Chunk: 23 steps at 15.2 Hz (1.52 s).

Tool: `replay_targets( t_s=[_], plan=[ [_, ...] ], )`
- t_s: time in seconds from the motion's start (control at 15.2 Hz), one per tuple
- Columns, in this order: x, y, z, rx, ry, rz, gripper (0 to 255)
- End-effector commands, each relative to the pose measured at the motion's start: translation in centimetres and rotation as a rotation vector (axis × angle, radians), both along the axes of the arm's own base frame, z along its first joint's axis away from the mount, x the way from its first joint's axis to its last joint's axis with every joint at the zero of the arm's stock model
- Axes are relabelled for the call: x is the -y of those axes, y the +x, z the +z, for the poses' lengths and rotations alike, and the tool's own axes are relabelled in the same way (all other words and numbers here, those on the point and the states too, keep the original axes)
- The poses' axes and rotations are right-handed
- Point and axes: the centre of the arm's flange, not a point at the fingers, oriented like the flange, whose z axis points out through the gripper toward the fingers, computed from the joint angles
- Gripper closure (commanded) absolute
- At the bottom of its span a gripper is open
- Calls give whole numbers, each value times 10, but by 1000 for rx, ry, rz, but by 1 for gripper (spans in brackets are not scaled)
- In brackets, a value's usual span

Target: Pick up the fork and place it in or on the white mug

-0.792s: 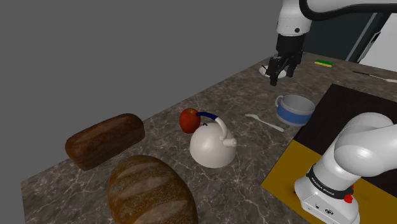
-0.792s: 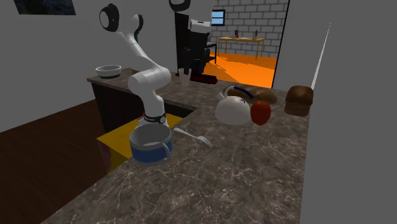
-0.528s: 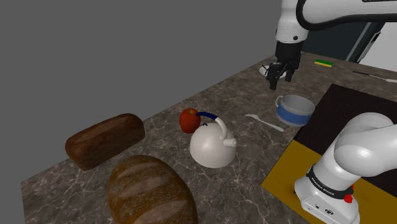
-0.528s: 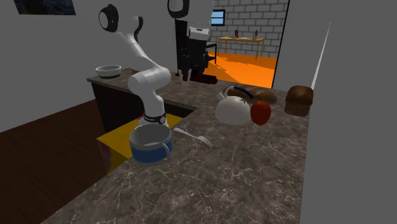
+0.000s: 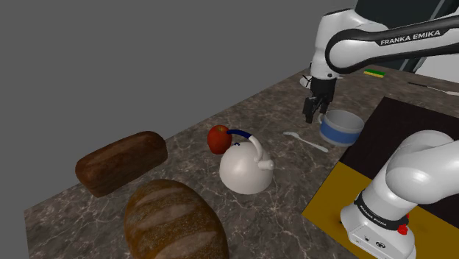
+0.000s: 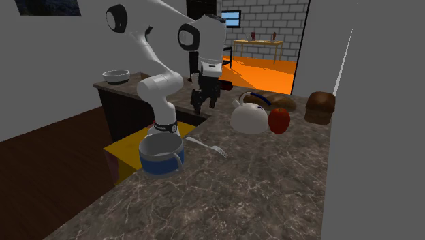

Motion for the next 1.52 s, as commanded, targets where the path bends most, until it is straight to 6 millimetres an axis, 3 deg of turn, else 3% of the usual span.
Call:
replay_targets(
  t_s=[0.0,0.4,0.86,1.45],
  plan=[
    [10,-2,-26,-3,12,19,0],
    [35,7,-101,-17,47,69,0],
    [36,2,-138,-17,47,69,0],
    [36,2,-141,-17,47,69,0]
  ],
)
